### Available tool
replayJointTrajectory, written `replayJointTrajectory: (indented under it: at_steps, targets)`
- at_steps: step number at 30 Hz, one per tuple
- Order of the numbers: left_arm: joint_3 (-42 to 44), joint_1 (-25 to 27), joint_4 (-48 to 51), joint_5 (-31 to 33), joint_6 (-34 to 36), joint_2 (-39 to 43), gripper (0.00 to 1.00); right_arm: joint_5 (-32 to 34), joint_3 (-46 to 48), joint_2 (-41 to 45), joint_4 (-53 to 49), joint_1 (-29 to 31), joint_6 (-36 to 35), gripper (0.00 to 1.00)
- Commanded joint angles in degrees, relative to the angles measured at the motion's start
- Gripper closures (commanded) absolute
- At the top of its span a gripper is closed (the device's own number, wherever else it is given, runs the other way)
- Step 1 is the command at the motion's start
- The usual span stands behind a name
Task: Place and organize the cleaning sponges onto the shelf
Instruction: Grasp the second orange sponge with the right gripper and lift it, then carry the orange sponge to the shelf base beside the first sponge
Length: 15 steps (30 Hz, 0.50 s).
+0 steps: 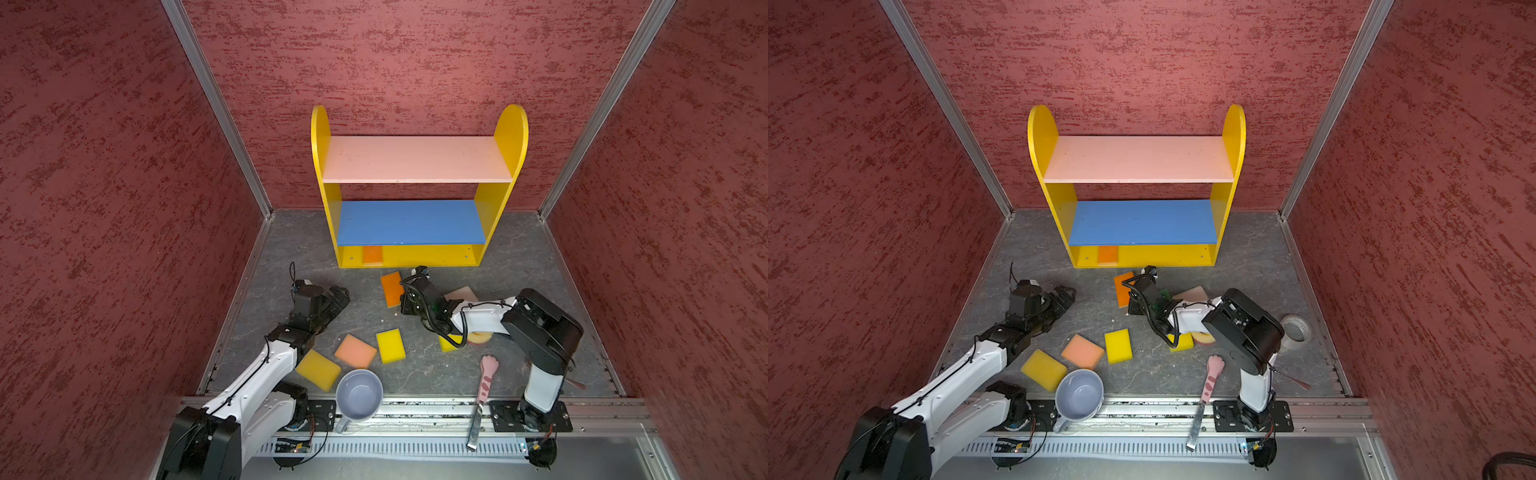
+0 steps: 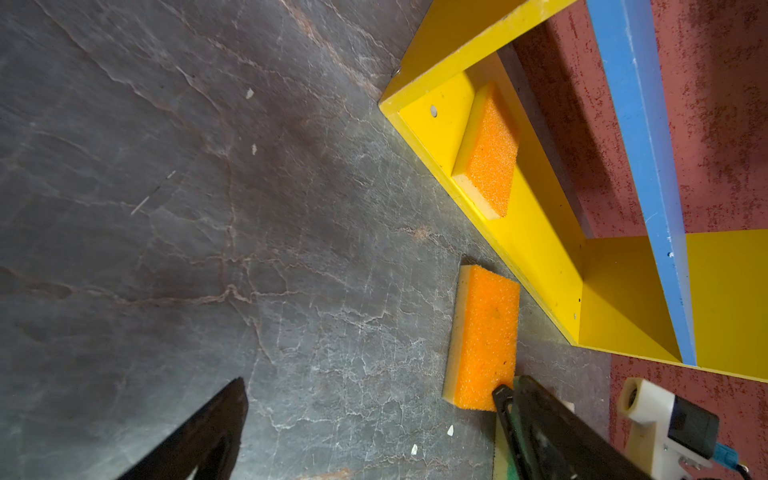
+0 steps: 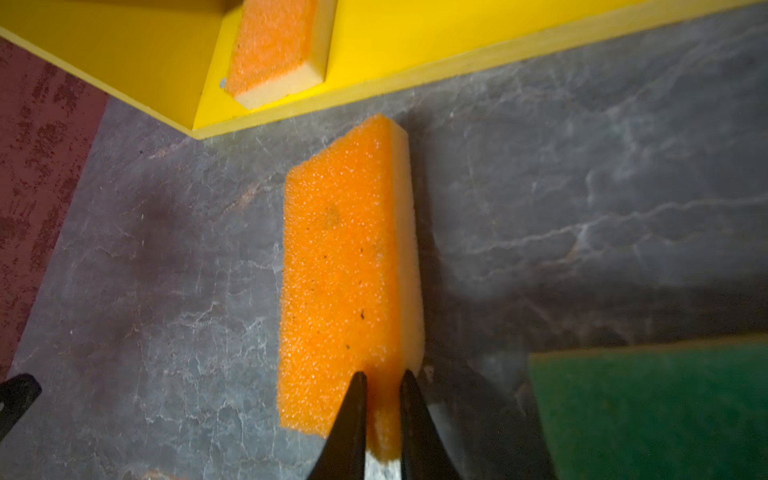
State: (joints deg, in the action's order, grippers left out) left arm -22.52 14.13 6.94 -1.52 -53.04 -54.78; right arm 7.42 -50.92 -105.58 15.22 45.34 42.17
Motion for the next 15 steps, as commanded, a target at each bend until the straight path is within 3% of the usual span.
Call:
replayJointTrajectory:
  at_steps: [1,15]
  targets:
    - [-1.56,-0.64,1.45,-0.58,1.20,0.10,0.00,3.26,-2.20,-0.47,1.15,-2.13,-3.53,0.85]
    - [-1.64,-0.68,0.08,-1.55,0.93,-2.43,0.00,6.56,-6.87,-6.07,6.22,-7.87,-7.62,0.84]
